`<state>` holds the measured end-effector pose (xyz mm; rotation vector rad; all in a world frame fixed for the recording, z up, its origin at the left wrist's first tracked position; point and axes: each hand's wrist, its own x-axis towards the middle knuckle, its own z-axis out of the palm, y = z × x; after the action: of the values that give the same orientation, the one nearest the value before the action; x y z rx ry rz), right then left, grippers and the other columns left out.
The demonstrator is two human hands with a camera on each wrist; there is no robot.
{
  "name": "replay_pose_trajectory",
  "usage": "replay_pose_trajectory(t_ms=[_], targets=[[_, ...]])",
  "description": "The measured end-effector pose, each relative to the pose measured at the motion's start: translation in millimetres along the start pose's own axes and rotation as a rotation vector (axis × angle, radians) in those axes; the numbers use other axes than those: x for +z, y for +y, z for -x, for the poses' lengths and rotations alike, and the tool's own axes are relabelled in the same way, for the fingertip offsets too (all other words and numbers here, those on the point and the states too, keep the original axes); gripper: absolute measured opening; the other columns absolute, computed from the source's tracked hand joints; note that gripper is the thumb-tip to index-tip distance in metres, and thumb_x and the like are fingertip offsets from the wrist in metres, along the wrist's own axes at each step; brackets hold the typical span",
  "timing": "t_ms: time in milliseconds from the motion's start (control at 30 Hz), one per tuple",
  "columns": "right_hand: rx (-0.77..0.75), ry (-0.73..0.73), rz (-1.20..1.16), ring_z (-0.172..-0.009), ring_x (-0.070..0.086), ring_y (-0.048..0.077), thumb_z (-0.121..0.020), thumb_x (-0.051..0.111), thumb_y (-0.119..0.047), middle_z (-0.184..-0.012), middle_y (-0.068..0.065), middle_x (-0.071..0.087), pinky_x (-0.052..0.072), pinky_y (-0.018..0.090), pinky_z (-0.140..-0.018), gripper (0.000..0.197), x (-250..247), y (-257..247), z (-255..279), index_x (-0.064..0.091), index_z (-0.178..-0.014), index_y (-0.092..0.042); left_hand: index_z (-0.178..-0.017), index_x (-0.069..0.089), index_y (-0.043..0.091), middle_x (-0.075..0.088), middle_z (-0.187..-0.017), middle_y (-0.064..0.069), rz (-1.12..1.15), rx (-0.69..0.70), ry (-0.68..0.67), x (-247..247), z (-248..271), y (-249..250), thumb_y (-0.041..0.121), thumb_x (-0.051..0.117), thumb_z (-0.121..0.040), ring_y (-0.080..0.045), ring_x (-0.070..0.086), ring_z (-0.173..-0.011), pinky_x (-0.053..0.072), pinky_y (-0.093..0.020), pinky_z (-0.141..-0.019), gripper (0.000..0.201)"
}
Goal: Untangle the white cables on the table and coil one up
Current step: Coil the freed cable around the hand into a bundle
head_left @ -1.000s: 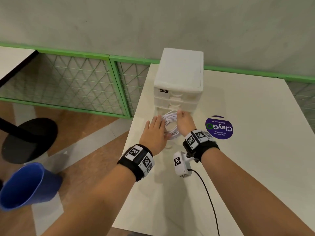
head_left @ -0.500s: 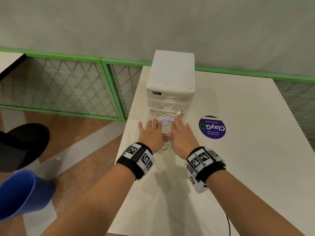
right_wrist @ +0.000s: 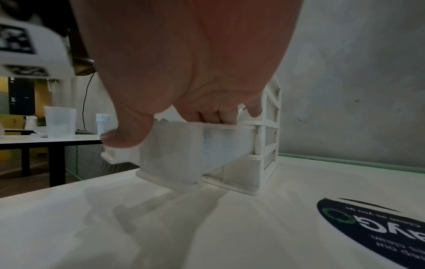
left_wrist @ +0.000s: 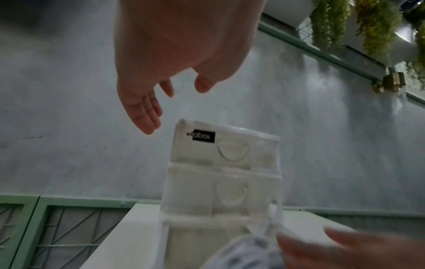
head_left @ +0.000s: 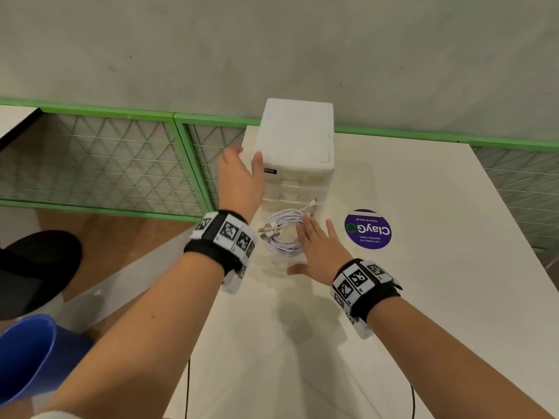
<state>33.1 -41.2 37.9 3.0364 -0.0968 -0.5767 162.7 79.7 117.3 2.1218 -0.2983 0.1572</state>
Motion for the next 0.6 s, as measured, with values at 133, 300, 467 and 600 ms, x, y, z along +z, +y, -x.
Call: replay_pose_trajectory(t_ms=[133, 300, 467, 600], targets=[[0.009, 0.032, 0.007, -0.146, -0.006, 0.023, -0.091, 0.027, -0.064, -0.157, 0.014, -0.009, -0.005, 0.049, -0.117, 0.089, 1, -2, 8, -0.006, -0.148, -0.003, -0.148, 0.023, 0.007, 0.036, -0.15, -0.013, 0.073, -0.188, -0.167, 7, -35, 11, 0.055, 0.049, -0.093, -0.026, 0.04, -0.134, 0.034, -0.032, -0.103, 0.078], [0.012, 0.02, 0.03, -0.146, -0.004, 0.022, -0.089, 0.029, -0.066, -0.158, 0.013, -0.005, -0.003, 0.049, -0.117, 0.091, -3, 1, 4, -0.001, -0.149, -0.004, -0.151, 0.022, 0.02, 0.045, -0.146, -0.002, 0.177, -0.252, -0.423, 21, -43, -4, 0.058, 0.059, -0.079, -0.024, 0.043, -0.133, 0.035, -0.042, -0.111, 0.089], [0.016, 0.023, -0.086, -0.146, 0.002, 0.022, -0.091, 0.043, -0.055, -0.158, 0.014, 0.001, 0.004, 0.039, -0.118, 0.083, -15, 13, -11, 0.01, -0.148, -0.005, -0.151, 0.022, 0.016, 0.041, -0.149, -0.003, 0.161, -0.252, -0.445, 17, -43, 1, 0.046, 0.056, -0.092, -0.024, 0.04, -0.135, 0.032, -0.035, -0.111, 0.075], [0.044, 0.16, -0.052, -0.142, 0.021, 0.024, -0.091, 0.048, -0.049, -0.152, 0.014, 0.027, 0.015, 0.039, -0.114, 0.068, -13, 13, -23, 0.033, -0.141, -0.005, -0.151, 0.02, 0.014, 0.038, -0.151, -0.004, 0.117, -0.234, -0.443, 15, -46, 2, 0.044, 0.053, -0.095, -0.024, 0.038, -0.137, 0.031, -0.031, -0.106, 0.072]])
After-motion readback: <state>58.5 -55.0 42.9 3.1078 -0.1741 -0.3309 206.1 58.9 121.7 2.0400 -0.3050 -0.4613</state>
